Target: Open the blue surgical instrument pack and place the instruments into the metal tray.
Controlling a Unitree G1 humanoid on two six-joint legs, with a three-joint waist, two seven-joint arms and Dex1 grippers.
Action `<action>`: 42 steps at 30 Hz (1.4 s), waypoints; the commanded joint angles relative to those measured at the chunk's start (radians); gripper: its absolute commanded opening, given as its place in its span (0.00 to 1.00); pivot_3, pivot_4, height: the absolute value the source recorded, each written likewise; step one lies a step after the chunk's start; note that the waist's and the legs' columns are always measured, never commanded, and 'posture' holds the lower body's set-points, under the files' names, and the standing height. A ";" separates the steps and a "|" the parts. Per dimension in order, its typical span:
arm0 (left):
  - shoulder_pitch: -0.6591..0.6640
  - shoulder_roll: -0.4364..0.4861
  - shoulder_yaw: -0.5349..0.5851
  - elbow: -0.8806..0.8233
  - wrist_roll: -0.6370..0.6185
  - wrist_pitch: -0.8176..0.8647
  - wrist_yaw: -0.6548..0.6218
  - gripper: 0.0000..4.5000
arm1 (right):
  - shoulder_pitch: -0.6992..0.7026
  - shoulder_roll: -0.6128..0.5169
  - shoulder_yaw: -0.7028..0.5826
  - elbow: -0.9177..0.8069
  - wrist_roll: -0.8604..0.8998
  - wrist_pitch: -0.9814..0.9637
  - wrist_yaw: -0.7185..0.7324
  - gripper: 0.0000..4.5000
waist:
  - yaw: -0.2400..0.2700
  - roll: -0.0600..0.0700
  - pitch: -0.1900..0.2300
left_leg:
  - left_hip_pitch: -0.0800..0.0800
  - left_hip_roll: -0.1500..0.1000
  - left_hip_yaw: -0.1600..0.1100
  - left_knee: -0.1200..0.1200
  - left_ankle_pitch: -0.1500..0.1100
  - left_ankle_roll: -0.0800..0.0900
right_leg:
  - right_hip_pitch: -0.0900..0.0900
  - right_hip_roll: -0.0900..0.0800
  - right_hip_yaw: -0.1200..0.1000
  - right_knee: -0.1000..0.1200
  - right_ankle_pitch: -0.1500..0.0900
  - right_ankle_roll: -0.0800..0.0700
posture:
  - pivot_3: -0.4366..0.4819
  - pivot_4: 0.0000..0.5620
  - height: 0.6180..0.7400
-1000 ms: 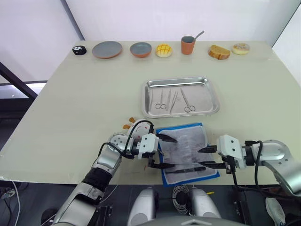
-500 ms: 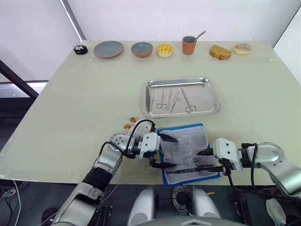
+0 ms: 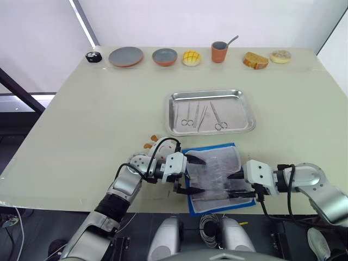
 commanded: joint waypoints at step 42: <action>0.009 -0.018 -0.034 0.065 0.056 -0.008 0.016 1.00 | 0.210 -0.283 -0.462 0.013 0.203 -0.146 0.221 0.03 | 0.016 -0.001 0.000 | -0.001 -0.001 0.000 0.002 0.000 0.000 | 0.001 -0.001 -0.001 0.000 0.000 0.000 | 0.48 0.27 1.00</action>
